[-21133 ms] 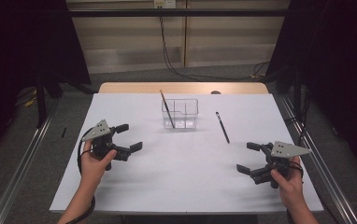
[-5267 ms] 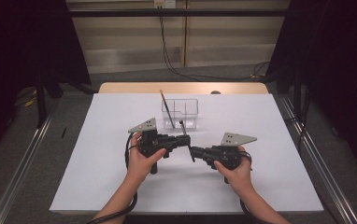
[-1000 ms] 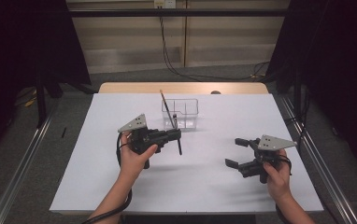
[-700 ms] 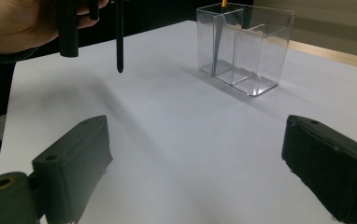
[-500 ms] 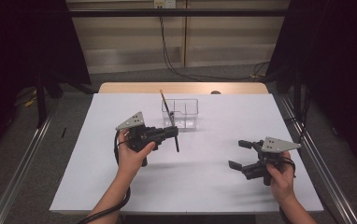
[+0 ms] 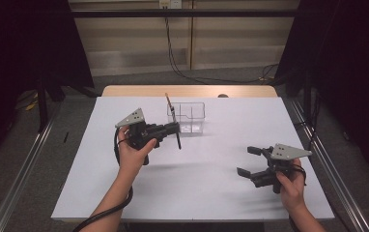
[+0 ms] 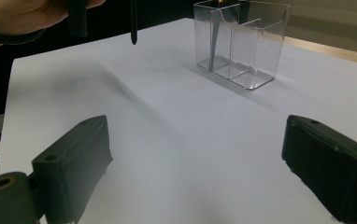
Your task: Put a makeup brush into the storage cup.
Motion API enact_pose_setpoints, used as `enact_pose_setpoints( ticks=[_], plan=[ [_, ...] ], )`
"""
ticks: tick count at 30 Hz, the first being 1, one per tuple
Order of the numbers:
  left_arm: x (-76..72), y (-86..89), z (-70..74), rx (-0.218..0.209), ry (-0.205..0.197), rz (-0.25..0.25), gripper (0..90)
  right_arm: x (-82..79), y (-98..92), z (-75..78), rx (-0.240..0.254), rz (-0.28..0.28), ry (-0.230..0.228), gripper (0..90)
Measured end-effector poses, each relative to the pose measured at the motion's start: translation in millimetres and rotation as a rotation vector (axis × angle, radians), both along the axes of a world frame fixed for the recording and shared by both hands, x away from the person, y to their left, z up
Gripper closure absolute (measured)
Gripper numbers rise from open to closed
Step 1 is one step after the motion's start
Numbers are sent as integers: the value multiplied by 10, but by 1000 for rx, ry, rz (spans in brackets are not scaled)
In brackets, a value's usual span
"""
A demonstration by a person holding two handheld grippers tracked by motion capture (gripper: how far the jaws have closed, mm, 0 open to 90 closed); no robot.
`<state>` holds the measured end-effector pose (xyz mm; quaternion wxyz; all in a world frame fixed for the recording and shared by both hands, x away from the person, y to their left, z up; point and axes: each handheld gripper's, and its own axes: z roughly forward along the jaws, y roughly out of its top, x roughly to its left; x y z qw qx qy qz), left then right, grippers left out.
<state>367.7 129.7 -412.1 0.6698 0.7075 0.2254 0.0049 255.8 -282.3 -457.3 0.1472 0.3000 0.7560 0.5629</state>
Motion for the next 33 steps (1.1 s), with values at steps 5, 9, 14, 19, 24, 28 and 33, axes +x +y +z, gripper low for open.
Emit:
enact_pose_setpoints(
  ticks=[5, 9, 14, 19, 24, 28, 33],
  plan=[
    [54, 8, 22, 5, -7, 12, 837, -9, -14, -22, -1, -2, 2, 78],
    [107, 9, 52, 1, -7, 21, 838, -16, -16, -38, 0, -1, 8, 78],
    [174, 6, 94, 1, -13, 34, 837, -14, -9, -41, 1, 5, 3, 78],
    [242, 13, 142, 2, -17, 46, 838, -19, -24, -43, -2, -3, 7, 78],
    [305, 25, 191, 1, -22, 61, 837, -25, -45, -42, 4, -6, 5, 78],
    [350, 24, 233, 1, -34, 69, 838, -27, -45, -43, 0, -11, 2, 78],
    [409, 24, 272, -2, -40, 85, 837, -29, -36, -38, -5, -7, 1, 78]
  ],
)
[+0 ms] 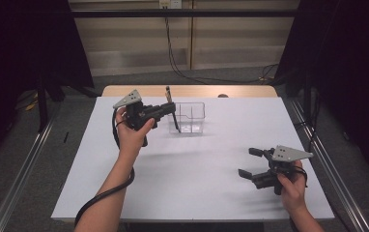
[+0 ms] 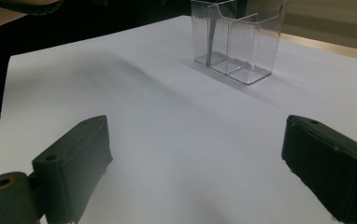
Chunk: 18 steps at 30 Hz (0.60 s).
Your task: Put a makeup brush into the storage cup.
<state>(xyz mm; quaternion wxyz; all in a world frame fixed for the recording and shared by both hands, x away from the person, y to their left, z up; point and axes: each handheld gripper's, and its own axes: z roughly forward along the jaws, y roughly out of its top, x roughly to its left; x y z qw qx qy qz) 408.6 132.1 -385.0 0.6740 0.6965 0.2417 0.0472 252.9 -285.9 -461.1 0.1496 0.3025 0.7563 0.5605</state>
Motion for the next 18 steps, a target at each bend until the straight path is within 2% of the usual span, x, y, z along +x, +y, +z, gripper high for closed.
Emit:
enact_pose_setpoints(
  ticks=[12, 18],
  plan=[
    [120, -15, 62, 13, -10, 35, 837, -13, -3, 2, -6, 5, -1, 79],
    [168, -8, 85, 6, -11, 52, 837, -13, 5, -2, -7, 8, -1, 78]
  ],
)
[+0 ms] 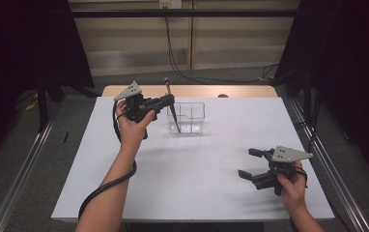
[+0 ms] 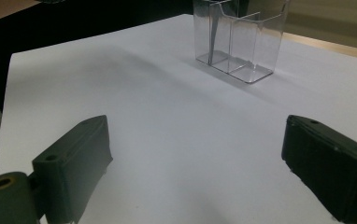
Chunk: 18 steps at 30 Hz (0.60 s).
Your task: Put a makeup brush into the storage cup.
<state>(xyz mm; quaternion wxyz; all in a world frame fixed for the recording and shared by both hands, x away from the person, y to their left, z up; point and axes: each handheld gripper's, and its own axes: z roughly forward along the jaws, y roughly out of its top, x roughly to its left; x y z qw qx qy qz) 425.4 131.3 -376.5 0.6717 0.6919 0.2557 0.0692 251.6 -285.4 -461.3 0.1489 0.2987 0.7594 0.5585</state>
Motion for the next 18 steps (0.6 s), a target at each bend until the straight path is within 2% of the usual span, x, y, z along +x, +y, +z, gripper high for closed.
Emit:
enact_pose_setpoints(
  ticks=[18],
  plan=[
    [127, -6, 64, 19, -10, 34, 837, -11, -1, 3, -7, -2, 4, 78]
  ],
)
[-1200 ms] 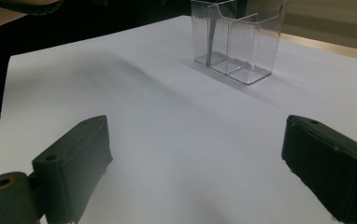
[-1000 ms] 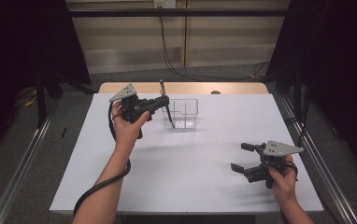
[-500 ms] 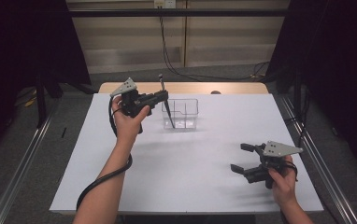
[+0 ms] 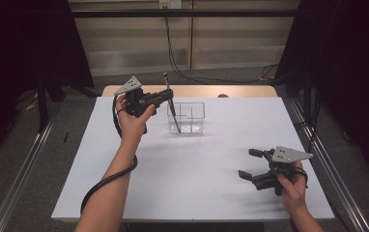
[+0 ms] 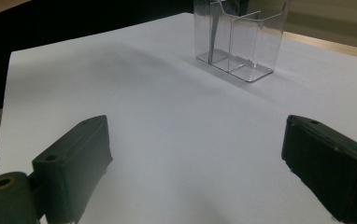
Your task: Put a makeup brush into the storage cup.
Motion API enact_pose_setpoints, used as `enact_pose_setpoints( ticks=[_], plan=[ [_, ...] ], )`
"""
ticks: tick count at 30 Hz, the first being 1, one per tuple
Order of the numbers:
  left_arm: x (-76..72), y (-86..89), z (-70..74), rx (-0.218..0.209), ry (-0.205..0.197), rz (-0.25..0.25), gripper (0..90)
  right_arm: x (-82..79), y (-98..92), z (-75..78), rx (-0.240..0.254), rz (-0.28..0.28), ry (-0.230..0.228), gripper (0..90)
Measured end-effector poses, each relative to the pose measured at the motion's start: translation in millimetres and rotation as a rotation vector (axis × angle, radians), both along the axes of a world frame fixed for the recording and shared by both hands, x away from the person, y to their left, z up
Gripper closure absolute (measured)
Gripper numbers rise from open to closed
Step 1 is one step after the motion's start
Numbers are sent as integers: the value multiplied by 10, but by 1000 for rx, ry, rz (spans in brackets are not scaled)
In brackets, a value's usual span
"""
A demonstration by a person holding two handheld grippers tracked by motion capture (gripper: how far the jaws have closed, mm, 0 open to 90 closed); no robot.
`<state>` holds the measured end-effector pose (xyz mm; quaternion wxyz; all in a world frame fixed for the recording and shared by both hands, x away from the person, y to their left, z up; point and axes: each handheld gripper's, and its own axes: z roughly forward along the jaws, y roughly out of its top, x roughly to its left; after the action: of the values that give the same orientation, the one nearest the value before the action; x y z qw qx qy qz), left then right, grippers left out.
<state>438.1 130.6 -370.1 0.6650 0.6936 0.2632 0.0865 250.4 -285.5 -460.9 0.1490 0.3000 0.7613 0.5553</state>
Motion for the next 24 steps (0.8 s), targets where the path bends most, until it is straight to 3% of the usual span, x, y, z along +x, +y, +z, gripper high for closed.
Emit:
enact_pose_setpoints(
  ticks=[24],
  plan=[
    [123, -72, 15, 20, -5, 47, 837, -21, -15, -7, -9, 9, 3, 79]
  ],
)
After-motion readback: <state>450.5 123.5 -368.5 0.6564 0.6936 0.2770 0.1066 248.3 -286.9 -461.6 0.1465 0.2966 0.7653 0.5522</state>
